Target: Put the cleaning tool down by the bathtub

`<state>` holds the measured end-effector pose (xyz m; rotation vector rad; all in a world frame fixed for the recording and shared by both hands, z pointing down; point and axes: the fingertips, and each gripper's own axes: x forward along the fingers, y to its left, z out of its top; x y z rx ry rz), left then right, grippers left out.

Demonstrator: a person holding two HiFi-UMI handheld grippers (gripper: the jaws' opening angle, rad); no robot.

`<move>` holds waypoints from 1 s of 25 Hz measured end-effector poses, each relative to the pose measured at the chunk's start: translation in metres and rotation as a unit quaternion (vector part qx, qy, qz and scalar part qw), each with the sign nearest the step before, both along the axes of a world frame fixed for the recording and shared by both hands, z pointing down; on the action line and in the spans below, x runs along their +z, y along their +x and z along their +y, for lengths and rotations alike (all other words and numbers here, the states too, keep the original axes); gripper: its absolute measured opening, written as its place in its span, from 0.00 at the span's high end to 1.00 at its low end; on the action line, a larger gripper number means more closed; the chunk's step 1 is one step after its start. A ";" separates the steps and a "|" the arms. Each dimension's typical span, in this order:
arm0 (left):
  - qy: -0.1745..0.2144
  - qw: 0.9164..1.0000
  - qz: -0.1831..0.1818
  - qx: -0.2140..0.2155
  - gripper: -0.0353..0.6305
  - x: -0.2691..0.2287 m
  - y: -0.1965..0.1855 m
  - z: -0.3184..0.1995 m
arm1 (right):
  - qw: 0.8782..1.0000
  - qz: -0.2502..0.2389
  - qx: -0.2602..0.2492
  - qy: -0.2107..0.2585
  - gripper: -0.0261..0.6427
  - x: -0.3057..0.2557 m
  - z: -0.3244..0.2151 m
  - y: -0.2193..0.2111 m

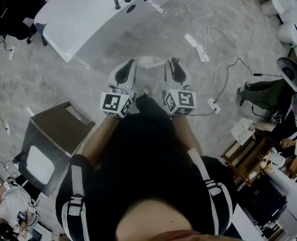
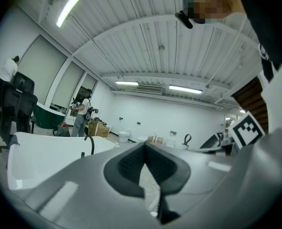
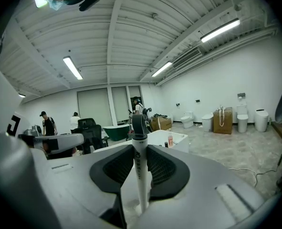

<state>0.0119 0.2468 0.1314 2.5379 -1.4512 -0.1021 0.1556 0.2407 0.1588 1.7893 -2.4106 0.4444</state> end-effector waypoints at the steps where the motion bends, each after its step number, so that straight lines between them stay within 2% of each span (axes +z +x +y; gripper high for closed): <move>1: 0.000 1.000 -0.001 -0.002 0.94 0.001 0.005 -0.004 | 1.000 0.000 -0.001 -0.001 0.83 0.002 -0.006 0.005; 9: -0.003 1.000 -0.005 -0.018 0.94 0.005 0.033 -0.024 | 1.000 0.002 -0.011 -0.001 0.83 0.009 -0.037 0.035; 25: -0.012 1.000 -0.010 -0.015 0.94 0.021 0.046 -0.080 | 1.000 0.016 -0.004 -0.006 0.83 0.024 -0.089 0.046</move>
